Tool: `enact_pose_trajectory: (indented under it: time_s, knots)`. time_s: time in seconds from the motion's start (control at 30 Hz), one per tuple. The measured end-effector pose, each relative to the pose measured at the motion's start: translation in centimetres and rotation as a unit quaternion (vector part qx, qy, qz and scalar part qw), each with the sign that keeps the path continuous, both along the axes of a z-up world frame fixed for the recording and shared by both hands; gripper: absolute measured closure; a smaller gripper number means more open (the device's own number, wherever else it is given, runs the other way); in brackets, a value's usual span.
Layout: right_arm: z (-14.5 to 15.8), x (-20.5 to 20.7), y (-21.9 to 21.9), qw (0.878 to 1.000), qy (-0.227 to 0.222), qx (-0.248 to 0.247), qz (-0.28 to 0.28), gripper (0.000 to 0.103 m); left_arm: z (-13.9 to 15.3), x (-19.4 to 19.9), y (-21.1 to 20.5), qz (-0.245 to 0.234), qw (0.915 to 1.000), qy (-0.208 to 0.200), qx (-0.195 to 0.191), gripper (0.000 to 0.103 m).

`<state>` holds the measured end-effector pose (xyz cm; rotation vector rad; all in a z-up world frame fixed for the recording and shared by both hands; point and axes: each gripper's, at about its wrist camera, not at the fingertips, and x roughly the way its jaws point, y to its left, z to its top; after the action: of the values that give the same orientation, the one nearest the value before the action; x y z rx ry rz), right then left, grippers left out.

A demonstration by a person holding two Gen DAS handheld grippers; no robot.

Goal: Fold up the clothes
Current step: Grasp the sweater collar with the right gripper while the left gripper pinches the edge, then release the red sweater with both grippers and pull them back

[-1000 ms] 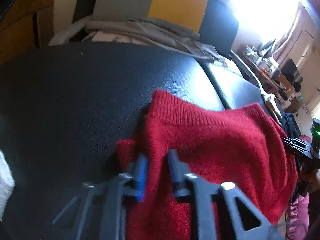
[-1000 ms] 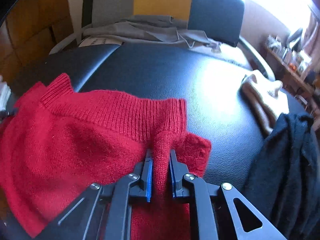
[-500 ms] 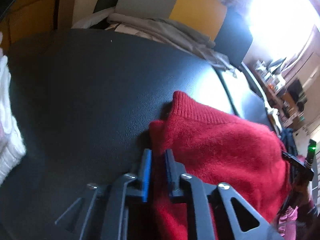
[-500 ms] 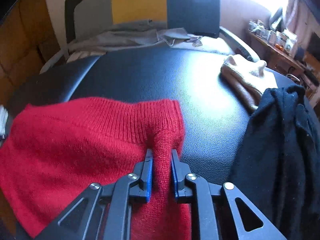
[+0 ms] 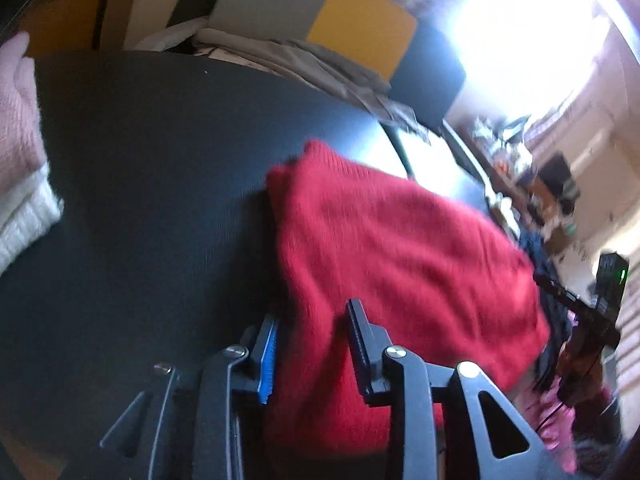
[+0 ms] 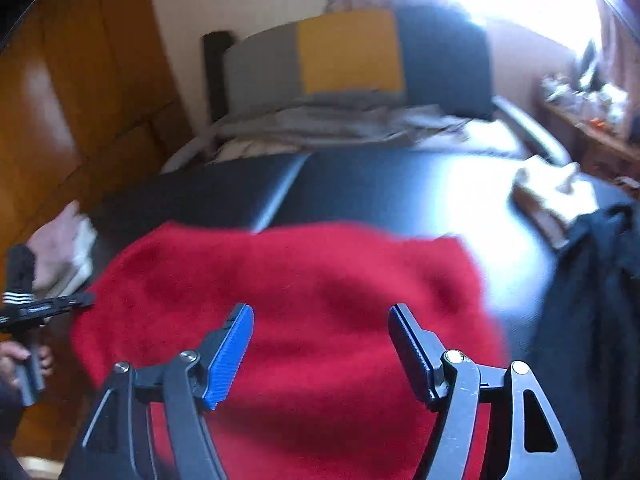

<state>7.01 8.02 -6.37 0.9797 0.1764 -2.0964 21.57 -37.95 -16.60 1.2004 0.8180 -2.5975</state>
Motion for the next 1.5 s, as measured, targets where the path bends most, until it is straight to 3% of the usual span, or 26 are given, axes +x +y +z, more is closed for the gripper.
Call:
enact_pose_trajectory:
  time_s: [0.2, 0.27, 0.3, 0.43, 0.5, 0.57, 0.7, 0.8, 0.9, 1.07, 1.17, 1.27, 1.4, 1.47, 1.5]
  knots:
    - [-4.1, 3.0, -2.7, 0.999, -0.022, 0.032, 0.028, 0.027, -0.3, 2.0, 1.4, -0.001, 1.0, 0.005, 0.001, 0.074]
    - [-4.5, 3.0, -2.7, 0.999, -0.022, 0.025, 0.026, 0.02, -0.1, 2.8, 1.6, 0.007, 0.9999, 0.011, -0.004, 0.095]
    - [-4.6, 3.2, -2.8, 0.999, -0.023, 0.02, 0.028, 0.016, 0.2, 3.3, 1.9, 0.011, 0.9997, 0.016, -0.017, 0.097]
    - [-5.2, 3.9, -4.1, 0.998, -0.006, 0.043, 0.05, 0.0, 2.6, 4.7, 3.1, 0.009, 0.9972, 0.043, -0.061, 0.099]
    - [-5.4, 3.8, -4.8, 0.996, 0.01, 0.072, 0.056, 0.0, 4.0, 5.3, 4.2, 0.003, 0.9949, 0.052, -0.086, 0.099]
    - [-5.7, 3.9, -4.9, 0.996, 0.014, 0.07, 0.052, 0.0, 3.1, 5.6, 4.8, -0.006, 0.9953, 0.025, -0.094, 0.099]
    - [-6.3, 4.2, -4.2, 0.998, 0.029, 0.044, 0.044, 0.0, -1.4, 5.9, 3.5, 0.014, 0.9987, -0.027, -0.042, 0.099]
    - [-6.9, 5.2, -3.8, 0.996, 0.062, 0.036, 0.059, 0.0, -0.8, 6.1, 3.3, 0.018, 0.9988, -0.026, -0.037, 0.098]
    - [-7.0, 5.5, -3.6, 0.995, 0.067, 0.032, 0.062, 0.0, 0.0, 6.9, 3.3, 0.021, 0.9989, -0.034, -0.025, 0.094]
    - [-7.1, 6.1, -3.8, 0.995, 0.074, 0.033, 0.061, 0.0, 4.2, 7.7, 2.8, 0.063, 0.9964, 0.053, -0.02, 0.085]
    - [-6.7, 6.2, -3.9, 0.995, 0.074, 0.038, 0.062, 0.0, 5.8, 4.2, 4.3, 0.029, 0.9955, 0.078, -0.045, 0.085]
    - [-5.2, 6.4, -3.2, 0.995, 0.059, 0.044, 0.061, 0.0, 5.7, -0.4, 7.1, -0.023, 0.992, 0.058, -0.11, 0.085]
    - [-3.7, 6.5, 0.6, 0.998, 0.05, 0.026, 0.03, 0.0, 2.5, -3.1, 10.0, -0.06, 0.9875, -0.004, -0.145, 0.085]
    - [-5.1, 6.0, 3.7, 1.0, 0.006, 0.031, 0.002, 0.0, 0.4, -1.7, 10.2, -0.055, 0.9893, -0.029, -0.132, 0.085]
    - [-5.7, 6.2, 5.0, 1.0, 0.003, 0.025, -0.002, 0.0, 0.0, -0.7, 10.0, -0.046, 0.9915, -0.019, -0.12, 0.085]
